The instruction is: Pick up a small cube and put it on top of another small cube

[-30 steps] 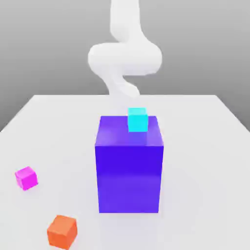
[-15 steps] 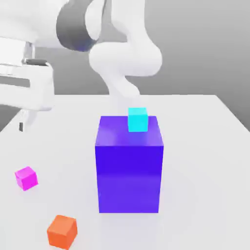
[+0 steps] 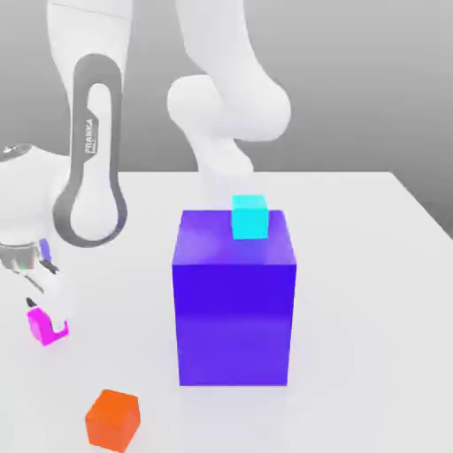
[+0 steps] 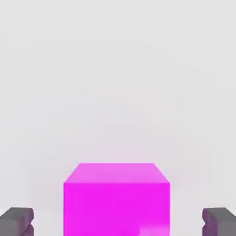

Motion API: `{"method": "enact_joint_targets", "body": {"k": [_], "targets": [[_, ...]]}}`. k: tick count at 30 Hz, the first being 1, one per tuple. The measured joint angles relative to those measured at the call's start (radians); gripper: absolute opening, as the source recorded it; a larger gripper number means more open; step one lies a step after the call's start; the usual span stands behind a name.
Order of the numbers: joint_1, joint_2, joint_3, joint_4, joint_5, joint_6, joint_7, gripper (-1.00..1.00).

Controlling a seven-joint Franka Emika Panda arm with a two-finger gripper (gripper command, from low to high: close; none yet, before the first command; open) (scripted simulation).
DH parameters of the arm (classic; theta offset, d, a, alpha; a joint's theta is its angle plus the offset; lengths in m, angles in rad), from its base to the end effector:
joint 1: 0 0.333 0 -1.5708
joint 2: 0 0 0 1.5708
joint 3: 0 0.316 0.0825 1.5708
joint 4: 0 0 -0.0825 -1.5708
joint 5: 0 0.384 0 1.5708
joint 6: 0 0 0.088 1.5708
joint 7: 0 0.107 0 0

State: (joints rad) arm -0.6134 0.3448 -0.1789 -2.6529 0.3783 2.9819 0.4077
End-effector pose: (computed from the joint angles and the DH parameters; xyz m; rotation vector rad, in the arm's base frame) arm 0.2595 -0.3115 0.1292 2.2284 -2.2124 0.0006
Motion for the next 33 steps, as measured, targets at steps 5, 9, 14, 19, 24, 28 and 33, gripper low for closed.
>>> {"method": "enact_joint_targets", "body": {"k": [5, 9, 14, 19, 24, 28, 33], "targets": [[-0.012, 0.011, 0.014, 0.003, 0.006, 0.008, -0.005, -1.00], [0.057, -0.088, -0.079, -0.023, -0.097, -0.066, 0.074, -1.00], [0.106, -0.194, -0.142, 0.000, -0.242, -0.189, 0.227, -1.00], [0.151, -0.126, -0.128, 0.173, -0.236, -0.297, 0.368, -1.00], [0.199, -0.048, -0.114, 0.354, -0.223, -0.403, 0.511, -1.00], [0.239, 0.014, -0.106, 0.498, -0.213, -0.487, 0.625, -1.00], [0.237, 0.154, -0.071, 0.580, -0.161, -0.433, 0.652, -1.00]]}}
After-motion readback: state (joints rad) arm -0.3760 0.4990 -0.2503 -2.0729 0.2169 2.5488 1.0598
